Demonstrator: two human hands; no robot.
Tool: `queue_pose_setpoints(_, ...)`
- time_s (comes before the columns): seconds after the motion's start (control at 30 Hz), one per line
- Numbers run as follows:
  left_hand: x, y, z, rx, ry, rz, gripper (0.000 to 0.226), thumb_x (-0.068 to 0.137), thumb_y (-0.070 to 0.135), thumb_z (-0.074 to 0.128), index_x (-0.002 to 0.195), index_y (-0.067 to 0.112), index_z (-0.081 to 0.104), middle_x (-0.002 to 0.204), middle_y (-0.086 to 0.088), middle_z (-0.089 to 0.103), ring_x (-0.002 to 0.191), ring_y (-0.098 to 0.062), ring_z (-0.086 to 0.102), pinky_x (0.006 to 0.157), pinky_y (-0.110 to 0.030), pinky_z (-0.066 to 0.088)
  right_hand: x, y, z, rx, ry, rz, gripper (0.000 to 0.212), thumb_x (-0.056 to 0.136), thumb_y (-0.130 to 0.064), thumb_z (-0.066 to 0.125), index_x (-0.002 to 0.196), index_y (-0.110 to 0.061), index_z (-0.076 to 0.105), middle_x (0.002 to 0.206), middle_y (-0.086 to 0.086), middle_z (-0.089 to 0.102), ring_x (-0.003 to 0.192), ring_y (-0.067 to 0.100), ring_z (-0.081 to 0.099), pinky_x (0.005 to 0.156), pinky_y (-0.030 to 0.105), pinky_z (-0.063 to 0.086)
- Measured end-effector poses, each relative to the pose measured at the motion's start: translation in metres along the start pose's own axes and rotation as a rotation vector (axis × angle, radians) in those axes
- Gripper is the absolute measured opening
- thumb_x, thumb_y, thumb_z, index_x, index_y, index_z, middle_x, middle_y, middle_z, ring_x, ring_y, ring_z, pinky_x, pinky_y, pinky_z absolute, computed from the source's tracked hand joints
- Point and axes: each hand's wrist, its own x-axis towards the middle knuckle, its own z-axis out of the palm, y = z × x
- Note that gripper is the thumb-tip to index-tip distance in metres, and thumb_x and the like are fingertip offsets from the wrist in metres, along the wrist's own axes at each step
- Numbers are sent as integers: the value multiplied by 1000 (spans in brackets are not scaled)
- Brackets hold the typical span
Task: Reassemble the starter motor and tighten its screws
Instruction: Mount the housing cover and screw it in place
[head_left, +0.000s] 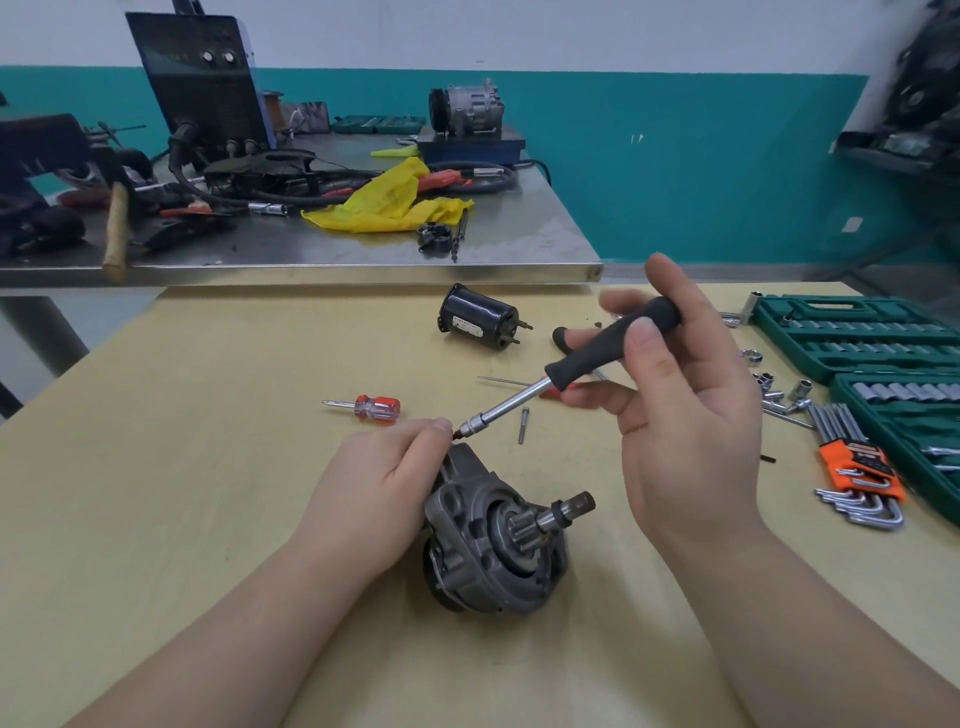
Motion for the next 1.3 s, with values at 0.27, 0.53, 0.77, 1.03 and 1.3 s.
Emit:
queue_pose_setpoints(0.27,1,-2,0,-3,-2,-5,45,91,61,37,66,24,40,58,10,38,58,-11,36,60,-41,31,-1,-4,4,-44,-2,-12,40,97,-9,68,130,-31,65,97,5,70,92,34,79,67,39,65)
queue_pose_setpoints(0.53,2,-3,0,-17,-5,-15,46,92,61,38,67,22,39,60,9,38,61,-15,37,63,-42,33,0,0,-2,37,-102,55,52,105,-10,52,151,-34,52,132,14,68,113,41,73,73,42,66)
queue_pose_setpoints(0.77,2,-4,-1,-10,0,-13,47,89,61,37,71,18,38,60,10,38,60,-12,36,62,-41,32,3,-8,3,-4,-103,19,46,94,-7,70,131,-33,67,108,13,73,100,39,78,71,41,67)
queue_pose_setpoints(1.03,0,-1,0,4,-3,-3,44,92,58,37,67,22,37,58,8,36,60,-15,35,61,-41,31,0,-4,4,-85,20,-5,45,98,-17,71,129,-49,69,102,0,72,97,39,78,69,44,67)
queue_pose_setpoints(1.3,3,-6,0,-20,-3,-30,47,91,63,37,68,22,39,59,11,39,60,-12,37,63,-42,33,4,-9,-4,-76,-171,-2,58,99,-5,62,144,-42,60,121,11,75,104,43,75,66,36,62)
